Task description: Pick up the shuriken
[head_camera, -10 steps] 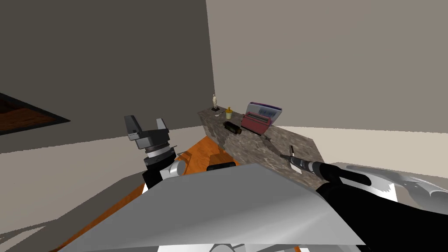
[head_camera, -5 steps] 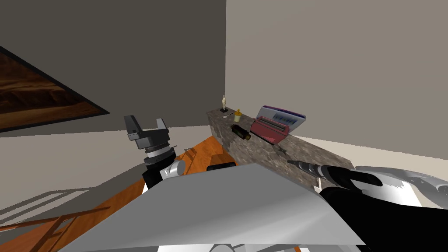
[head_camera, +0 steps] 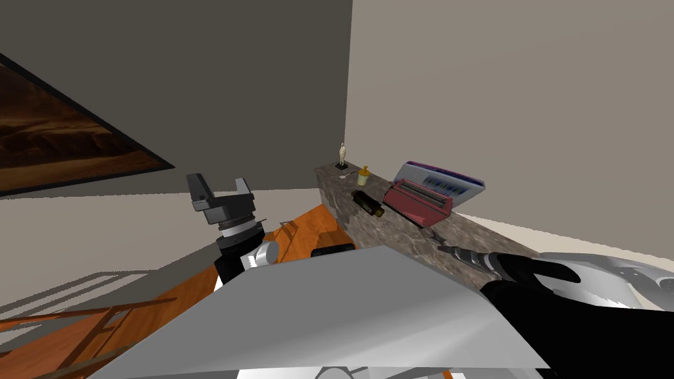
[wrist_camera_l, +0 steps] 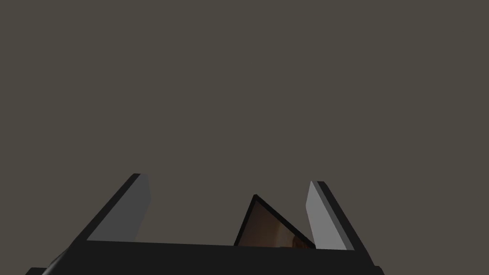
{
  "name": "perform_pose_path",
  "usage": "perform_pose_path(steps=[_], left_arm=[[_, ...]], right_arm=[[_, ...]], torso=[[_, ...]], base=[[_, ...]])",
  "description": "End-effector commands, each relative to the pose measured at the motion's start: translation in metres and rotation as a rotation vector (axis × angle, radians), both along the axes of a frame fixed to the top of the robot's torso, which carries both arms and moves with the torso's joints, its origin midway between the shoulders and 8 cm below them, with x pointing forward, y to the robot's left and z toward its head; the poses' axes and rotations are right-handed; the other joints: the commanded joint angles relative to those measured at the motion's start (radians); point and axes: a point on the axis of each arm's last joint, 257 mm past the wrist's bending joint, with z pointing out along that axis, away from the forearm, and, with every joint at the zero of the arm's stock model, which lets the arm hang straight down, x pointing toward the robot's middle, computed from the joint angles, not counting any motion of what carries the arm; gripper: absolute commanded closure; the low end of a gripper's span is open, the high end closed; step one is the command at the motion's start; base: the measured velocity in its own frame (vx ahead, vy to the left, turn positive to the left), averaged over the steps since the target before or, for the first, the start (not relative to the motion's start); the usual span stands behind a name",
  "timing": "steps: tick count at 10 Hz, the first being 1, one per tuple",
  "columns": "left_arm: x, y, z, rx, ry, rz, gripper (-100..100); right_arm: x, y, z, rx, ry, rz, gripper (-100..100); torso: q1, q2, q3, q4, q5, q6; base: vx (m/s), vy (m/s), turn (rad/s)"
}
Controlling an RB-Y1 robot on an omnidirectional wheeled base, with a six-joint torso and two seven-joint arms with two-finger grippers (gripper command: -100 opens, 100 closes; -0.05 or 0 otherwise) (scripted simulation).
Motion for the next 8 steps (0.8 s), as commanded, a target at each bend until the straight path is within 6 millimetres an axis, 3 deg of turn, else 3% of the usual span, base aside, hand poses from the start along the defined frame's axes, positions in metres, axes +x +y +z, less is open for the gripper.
perform_pose_path(steps=[1,3,6,7,8], left_arm=[[0.000,0.000,0.000,0.000,0.000,0.000,0],[0.000,0.000,0.000,0.000,0.000,0.000,0],[0.000,0.000,0.000,0.000,0.000,0.000,0],[0.000,0.000,0.000,0.000,0.000,0.000,0],[0.000,0.000,0.000,0.000,0.000,0.000,0]], right_arm=[[-0.010,-0.004,0.000,-0.008,0.026,-0.004,-100],[-0.033,-0.011,0.000,-0.025,0.080,-0.016,-100],[-0.034,-0.012,0.000,-0.026,0.084,-0.017,-100],[-0.034,-0.013,0.000,-0.026,0.085,-0.017,0],[-0.040,-0.008,-0.005,-0.028,0.085,-0.023,-100]], torso=[[0.000,0.000,0.000,0.000,0.000,0.000],[0.000,-0.001,0.000,0.000,0.000,-0.001],[0.000,-0.001,-0.001,0.000,0.000,-0.001],[0.000,0.001,0.001,0.000,0.000,0.000],[0.001,0.003,0.002,0.001,0.000,0.000]], base=[[0.040,-0.002,0.085],[0.086,-0.009,0.278],[0.062,-0.020,0.071],[0.006,-0.002,-0.002],[0.013,-0.026,0.043]])
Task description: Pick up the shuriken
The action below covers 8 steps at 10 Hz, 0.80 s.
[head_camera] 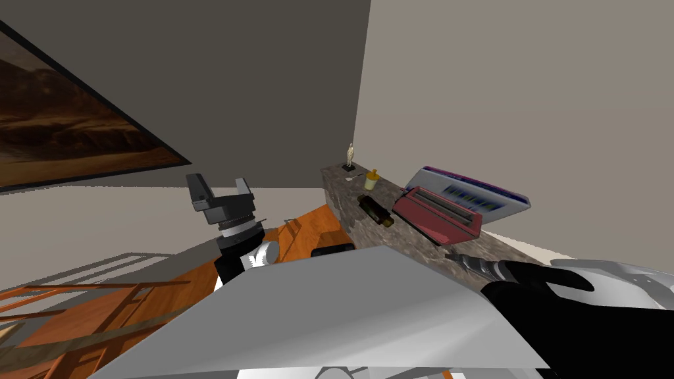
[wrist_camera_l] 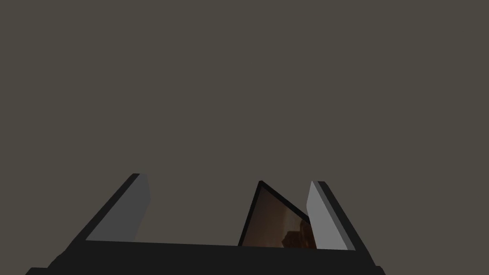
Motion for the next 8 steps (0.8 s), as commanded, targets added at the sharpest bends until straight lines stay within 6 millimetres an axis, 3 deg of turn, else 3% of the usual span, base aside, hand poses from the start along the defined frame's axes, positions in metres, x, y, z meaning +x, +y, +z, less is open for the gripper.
perform_pose_path(steps=[1,8], left_arm=[[0.000,0.000,0.000,0.000,0.000,0.000,0],[0.000,0.000,0.000,0.000,0.000,0.000,0]], right_arm=[[-0.007,0.004,-0.003,-0.004,0.004,-0.006,-100],[-0.022,0.025,-0.023,0.002,0.002,-0.024,-100]], torso=[[0.000,0.000,0.000,0.000,0.000,0.000],[-0.001,0.001,0.000,0.000,0.000,0.000]], base=[[0.017,-0.042,0.044],[0.011,-0.040,0.029]])
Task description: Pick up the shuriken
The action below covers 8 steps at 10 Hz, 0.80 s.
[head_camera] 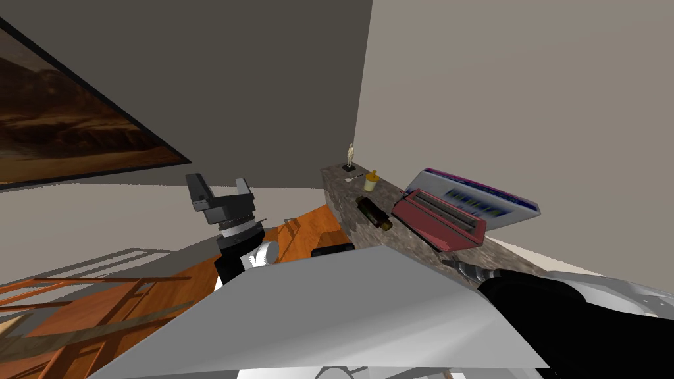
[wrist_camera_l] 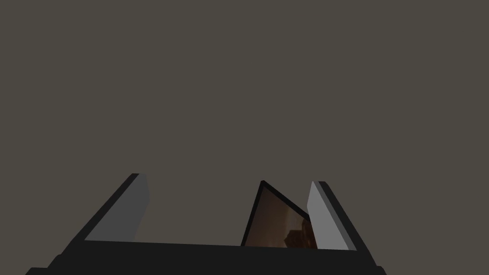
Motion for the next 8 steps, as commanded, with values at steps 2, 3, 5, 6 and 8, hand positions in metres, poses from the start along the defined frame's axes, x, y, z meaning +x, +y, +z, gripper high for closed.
perform_pose_path(steps=[2,3,5,6,8], left_arm=[[0.0000,0.0000,0.0000,0.000,0.000,0.000,0],[0.0000,0.0000,0.0000,0.000,0.000,0.000,0],[0.0000,0.0000,0.0000,0.000,0.000,0.000,0],[0.0000,0.0000,0.0000,0.000,0.000,0.000,0],[0.0000,0.0000,0.0000,0.000,0.000,0.000,0]], right_arm=[[-0.0007,0.0001,-0.0005,-0.001,0.002,0.000,100],[-0.0006,0.0000,-0.0004,-0.001,0.001,-0.001,100],[-0.0014,-0.0004,-0.0004,-0.002,0.002,-0.003,100],[-0.0016,-0.0005,-0.0004,-0.002,0.003,-0.004,100],[0.0036,-0.0078,0.0068,-0.004,0.002,0.005,100]], torso=[[0.001,0.000,0.000,0.000,0.000,0.000],[0.002,0.000,0.000,0.000,0.000,0.000],[0.001,0.001,0.000,0.000,-0.001,-0.001],[0.001,0.001,0.000,0.000,-0.001,-0.001],[0.001,0.001,0.001,0.000,-0.001,-0.001]], base=[[0.002,-0.007,0.005],[0.000,0.000,0.000],[0.000,0.000,0.000],[0.000,0.000,0.000],[-0.003,0.017,-0.029]])
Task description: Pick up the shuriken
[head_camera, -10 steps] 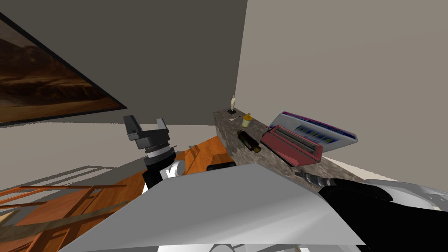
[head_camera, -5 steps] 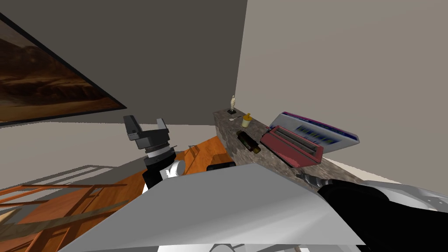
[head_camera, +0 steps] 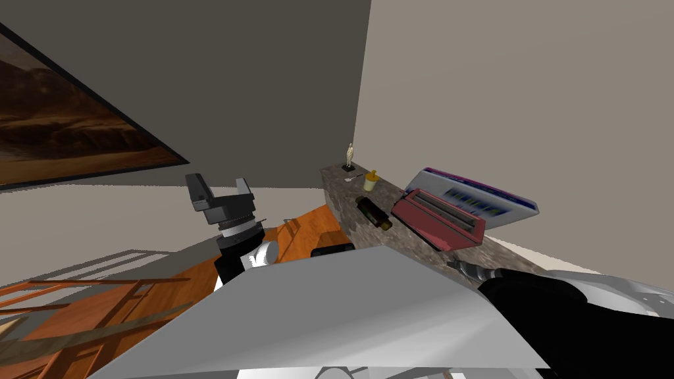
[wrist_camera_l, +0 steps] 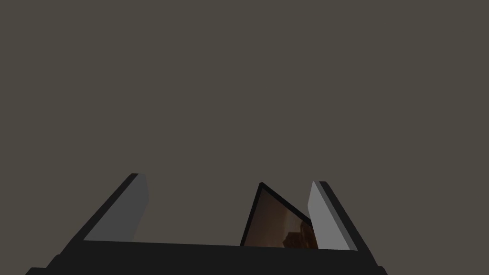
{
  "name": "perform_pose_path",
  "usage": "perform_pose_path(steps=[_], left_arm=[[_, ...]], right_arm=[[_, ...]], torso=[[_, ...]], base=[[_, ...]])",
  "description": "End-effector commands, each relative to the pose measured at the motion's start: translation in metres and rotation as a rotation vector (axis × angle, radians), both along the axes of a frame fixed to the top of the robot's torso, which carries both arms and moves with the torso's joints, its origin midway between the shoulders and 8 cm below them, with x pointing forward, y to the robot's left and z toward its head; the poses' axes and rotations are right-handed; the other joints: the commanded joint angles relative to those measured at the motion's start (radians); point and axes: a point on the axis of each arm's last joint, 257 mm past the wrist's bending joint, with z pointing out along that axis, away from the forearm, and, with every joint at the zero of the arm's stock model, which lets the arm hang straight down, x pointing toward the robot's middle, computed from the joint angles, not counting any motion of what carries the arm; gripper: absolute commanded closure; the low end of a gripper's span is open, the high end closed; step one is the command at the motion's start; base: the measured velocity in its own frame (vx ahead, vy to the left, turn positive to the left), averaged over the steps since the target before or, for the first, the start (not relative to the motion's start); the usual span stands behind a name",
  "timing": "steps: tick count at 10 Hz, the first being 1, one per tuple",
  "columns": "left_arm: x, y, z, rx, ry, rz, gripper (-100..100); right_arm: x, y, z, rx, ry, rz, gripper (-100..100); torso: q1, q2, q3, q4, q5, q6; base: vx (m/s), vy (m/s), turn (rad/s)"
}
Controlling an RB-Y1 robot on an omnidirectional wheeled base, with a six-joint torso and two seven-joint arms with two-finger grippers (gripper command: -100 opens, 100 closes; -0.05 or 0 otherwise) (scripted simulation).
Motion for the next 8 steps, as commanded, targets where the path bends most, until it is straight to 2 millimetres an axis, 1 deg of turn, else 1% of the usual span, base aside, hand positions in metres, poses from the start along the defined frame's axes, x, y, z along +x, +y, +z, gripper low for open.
perform_pose_path(steps=[1,6,7,8], left_arm=[[0.000,0.000,0.000,0.000,0.000,0.000,0],[0.000,0.000,0.000,0.000,0.000,0.000,0],[0.000,0.000,0.000,0.000,0.000,0.000,0],[0.000,0.000,0.000,0.000,0.000,0.000,0]], right_arm=[[0.005,-0.007,0.007,0.001,-0.002,0.007,100],[0.018,-0.020,0.019,0.001,-0.003,0.022,100],[0.017,-0.018,0.018,0.000,-0.001,0.020,100],[0.018,-0.018,0.018,0.001,-0.003,0.020,0]], torso=[[0.000,0.000,0.000,0.000,0.000,0.000],[0.002,0.000,0.000,0.000,0.001,0.001],[0.002,0.000,0.000,0.000,0.001,0.001],[0.000,-0.001,0.000,0.000,0.000,0.001]], base=[[-0.014,0.063,-0.057],[-0.013,0.042,-0.028],[-0.005,0.015,-0.005],[0.000,0.000,0.000]])
